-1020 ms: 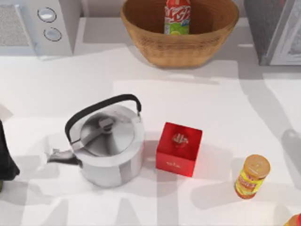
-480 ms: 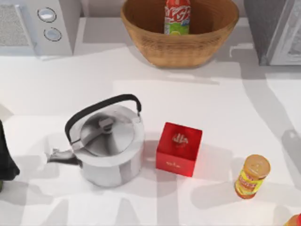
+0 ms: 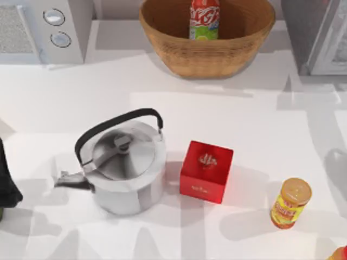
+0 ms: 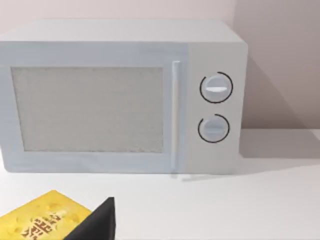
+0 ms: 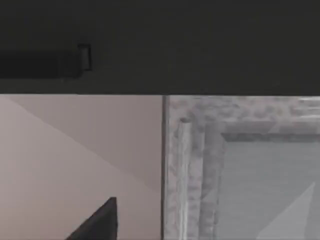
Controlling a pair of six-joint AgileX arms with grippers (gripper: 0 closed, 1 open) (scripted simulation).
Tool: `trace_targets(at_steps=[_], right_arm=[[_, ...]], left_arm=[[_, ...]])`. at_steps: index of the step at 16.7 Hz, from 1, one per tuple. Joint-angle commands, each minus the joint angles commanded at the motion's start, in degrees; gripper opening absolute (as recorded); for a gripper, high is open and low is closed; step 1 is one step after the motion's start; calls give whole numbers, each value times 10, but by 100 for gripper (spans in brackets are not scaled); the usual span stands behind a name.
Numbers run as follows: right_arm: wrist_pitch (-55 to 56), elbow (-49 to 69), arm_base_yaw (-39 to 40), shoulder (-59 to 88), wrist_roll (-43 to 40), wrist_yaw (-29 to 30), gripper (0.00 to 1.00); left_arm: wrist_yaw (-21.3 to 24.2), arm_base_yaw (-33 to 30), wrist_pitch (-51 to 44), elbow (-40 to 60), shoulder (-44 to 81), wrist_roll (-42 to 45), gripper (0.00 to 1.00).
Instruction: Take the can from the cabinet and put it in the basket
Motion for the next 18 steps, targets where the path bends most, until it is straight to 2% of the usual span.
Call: trace_targets(at_steps=[7,11,14,18], right_arm=[[78,-392,-74,-291,-2,-80,100],[119,-569,-110,-436,-3,-120,100],[141,-651,-128,-506,-2,-140,100],[149,-678,-134,-530,-2,-148,100]], left_arm=[[0,0,0,0,0,0,100],[0,0,0,0,0,0,100],[0,0,0,0,0,0,100],[0,0,0,0,0,0,100]])
